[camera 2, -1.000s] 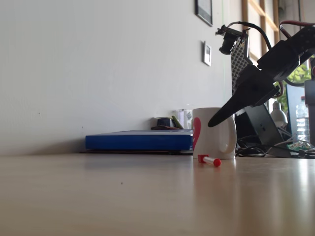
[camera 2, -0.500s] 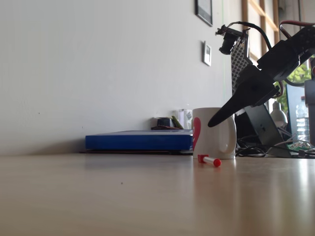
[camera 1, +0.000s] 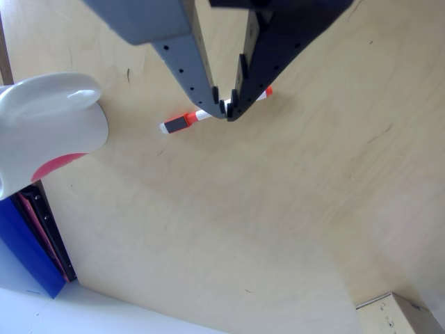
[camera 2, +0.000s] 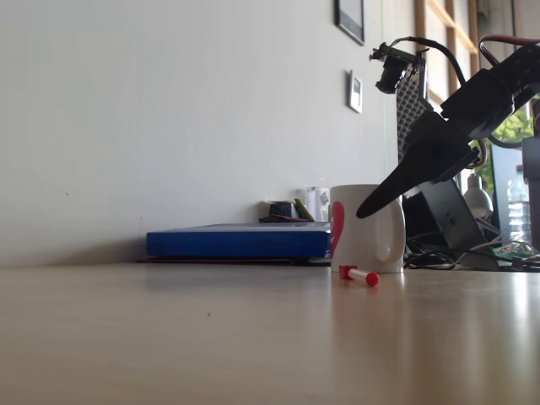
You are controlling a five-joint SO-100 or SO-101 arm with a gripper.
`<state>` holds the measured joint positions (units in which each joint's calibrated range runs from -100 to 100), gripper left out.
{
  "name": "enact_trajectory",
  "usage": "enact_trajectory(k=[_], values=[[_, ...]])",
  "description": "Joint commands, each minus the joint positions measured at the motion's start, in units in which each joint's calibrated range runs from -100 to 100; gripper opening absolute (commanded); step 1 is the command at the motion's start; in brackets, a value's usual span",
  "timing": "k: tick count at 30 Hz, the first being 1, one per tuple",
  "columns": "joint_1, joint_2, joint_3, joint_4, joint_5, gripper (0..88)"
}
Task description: Grab the pen and place it in the cup.
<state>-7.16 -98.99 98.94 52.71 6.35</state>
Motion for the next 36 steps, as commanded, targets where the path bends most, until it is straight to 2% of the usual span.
enact_trajectory(k=[1,9,15,21,32,36], values=[[0.0,-0.2,0.5,-0.6,0.6,1.8],[0.3,0.4,0.3,-0.8,1.0,6.9],[-0.5,1.4,-0.2,-0.3,2.0,23.4],[-0.4,10.1,-1.3,-7.5,2.4,24.2],[3.5,32.4,-10.4,-9.6,30.3,24.7],[3.3,35.4,-15.2,-9.6,37.2,24.0]])
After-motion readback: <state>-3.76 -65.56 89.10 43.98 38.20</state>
